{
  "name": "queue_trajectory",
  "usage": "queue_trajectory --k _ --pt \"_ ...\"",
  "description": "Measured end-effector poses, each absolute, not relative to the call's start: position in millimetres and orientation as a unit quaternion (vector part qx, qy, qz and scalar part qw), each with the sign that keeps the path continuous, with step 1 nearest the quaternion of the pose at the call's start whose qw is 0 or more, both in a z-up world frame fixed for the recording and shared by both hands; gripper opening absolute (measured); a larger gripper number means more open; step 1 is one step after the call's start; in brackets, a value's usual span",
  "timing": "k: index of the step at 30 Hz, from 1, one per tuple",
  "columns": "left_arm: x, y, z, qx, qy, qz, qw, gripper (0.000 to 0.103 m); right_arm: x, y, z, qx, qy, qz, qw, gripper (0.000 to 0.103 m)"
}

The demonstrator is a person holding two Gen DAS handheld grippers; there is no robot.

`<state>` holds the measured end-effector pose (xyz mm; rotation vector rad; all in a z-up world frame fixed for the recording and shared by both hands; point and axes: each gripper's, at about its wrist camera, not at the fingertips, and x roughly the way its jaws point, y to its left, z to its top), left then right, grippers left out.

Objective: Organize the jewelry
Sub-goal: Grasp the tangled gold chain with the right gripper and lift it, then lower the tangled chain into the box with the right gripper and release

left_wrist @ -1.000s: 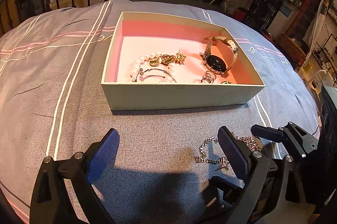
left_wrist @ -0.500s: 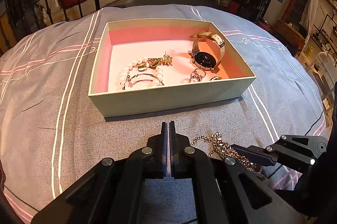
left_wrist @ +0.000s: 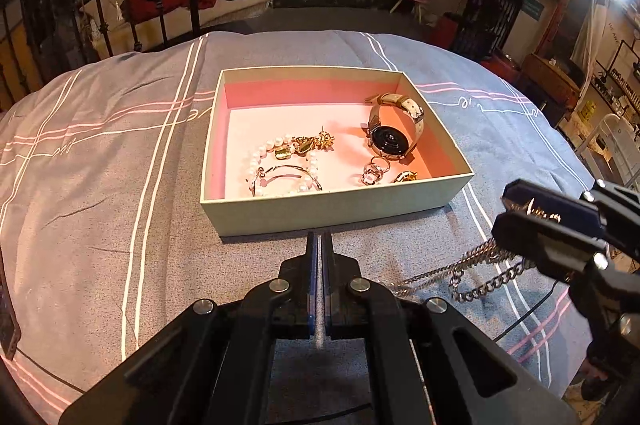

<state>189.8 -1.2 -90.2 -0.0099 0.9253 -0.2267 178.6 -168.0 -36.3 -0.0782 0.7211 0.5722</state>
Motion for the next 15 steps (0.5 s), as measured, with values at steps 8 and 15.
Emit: queue_trajectory --k 8,15 --pt "197 -3 -53 0.003 0.411 -0.120 0.904 0.002 188 -167 8 -0.073 0.312 0.280 0.905 0.020" --pt "224 -1 -22 0.011 0.386 -0.114 0.915 0.002 219 -165 26 -0.070 0.307 0.278 0.908 0.020"
